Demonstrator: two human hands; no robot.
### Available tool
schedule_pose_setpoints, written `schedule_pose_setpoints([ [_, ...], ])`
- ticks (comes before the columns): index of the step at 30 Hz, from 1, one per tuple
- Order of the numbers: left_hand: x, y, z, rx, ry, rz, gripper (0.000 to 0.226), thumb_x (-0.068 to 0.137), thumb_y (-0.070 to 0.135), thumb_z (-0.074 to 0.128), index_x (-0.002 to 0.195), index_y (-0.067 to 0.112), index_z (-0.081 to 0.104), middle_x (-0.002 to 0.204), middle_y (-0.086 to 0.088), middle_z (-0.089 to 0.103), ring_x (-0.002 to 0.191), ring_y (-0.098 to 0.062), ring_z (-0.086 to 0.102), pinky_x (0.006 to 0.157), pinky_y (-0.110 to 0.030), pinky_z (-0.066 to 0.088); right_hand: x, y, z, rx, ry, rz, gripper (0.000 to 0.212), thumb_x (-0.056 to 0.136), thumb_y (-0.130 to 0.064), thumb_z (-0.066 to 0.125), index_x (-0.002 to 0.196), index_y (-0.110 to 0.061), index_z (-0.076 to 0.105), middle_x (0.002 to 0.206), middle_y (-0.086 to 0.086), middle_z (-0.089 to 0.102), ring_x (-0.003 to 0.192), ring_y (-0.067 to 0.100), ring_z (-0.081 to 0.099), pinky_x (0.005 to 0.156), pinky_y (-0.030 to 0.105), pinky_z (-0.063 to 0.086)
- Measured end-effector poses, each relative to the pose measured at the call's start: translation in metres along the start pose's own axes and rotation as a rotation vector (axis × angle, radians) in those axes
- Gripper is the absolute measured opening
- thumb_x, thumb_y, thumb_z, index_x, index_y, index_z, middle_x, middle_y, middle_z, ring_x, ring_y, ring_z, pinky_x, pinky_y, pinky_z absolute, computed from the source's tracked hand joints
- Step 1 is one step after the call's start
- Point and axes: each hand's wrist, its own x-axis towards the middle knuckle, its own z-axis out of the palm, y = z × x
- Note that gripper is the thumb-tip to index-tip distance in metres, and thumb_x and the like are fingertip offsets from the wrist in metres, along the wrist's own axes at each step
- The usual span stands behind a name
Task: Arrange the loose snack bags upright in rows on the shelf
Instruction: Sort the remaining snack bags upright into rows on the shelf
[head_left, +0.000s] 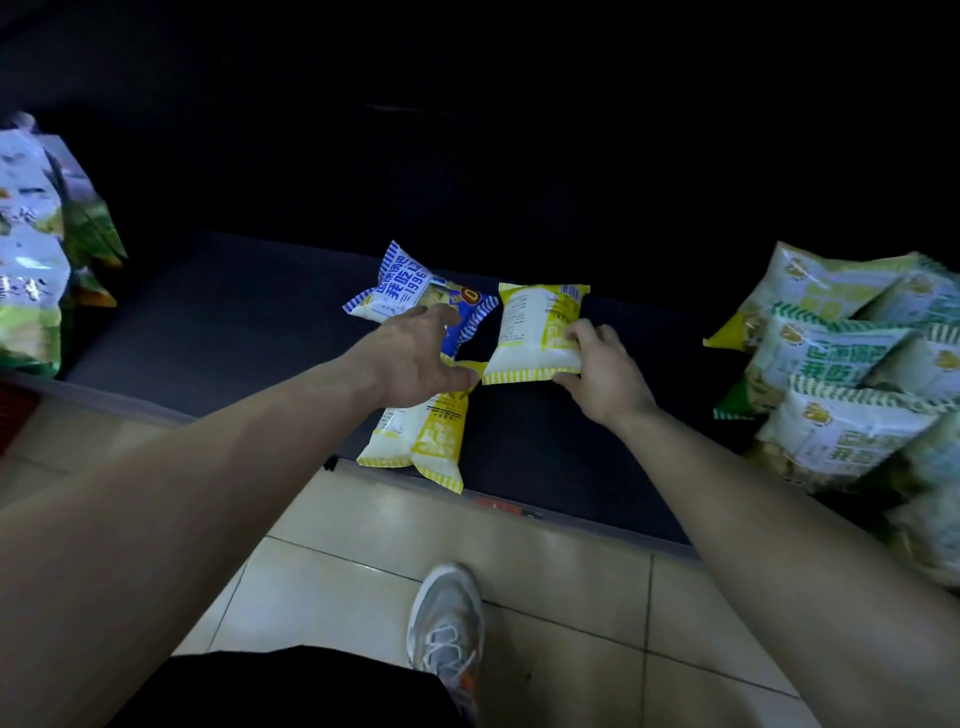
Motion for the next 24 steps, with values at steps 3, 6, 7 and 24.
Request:
schedule_pose_setpoints([
  [3,-0.003,0.004,-0.002,0.006,0.005,-0.008,0.082,0.081,0.053,0.071,0.147,0.023,0.034,0.144,-0.003,0.046,0.129,-0.024,0.046,0.102,-0.040,0.043,-0.002,0.000,-0.013,0.048,0.090,-0.061,0.027,0.089,-0.026,0.072,0.107,-0.018,0.054,0.106,0.003,0.054,0.091,0.023,0.053,0.076,0.035,0.045],
  [6,-0.007,0.007,-0.006,0.020,0.017,-0.002,0.081,0.080,0.053,0.072,0.146,0.022,0.036,0.142,-0.003,0.047,0.126,-0.024,0.048,0.101,-0.040,0.044,-0.007,-0.001,-0.027,0.051,0.148,-0.086,0.014,0.091,-0.022,0.068,0.087,-0.013,0.060,0.091,0.004,0.058,0.083,0.026,0.058,0.073,0.038,0.049],
  [7,-0.008,0.009,-0.007,0.029,0.019,0.003,0.081,0.080,0.053,0.072,0.145,0.022,0.037,0.142,-0.003,0.047,0.126,-0.024,0.047,0.101,-0.039,0.044,-0.009,-0.002,-0.032,0.046,0.142,-0.079,0.014,0.092,-0.021,0.067,0.085,-0.012,0.060,0.091,0.004,0.059,0.084,0.027,0.060,0.073,0.038,0.049],
  [24,-0.016,0.027,-0.010,0.090,0.020,0.042,0.079,0.084,0.052,0.069,0.148,0.020,0.037,0.146,-0.004,0.040,0.132,-0.027,0.043,0.103,-0.040,0.042,-0.041,0.006,-0.086,0.002,0.158,0.068,0.012,0.097,-0.030,0.058,0.088,-0.023,0.057,0.084,0.000,0.065,0.083,0.026,0.063,0.076,0.043,0.054],
])
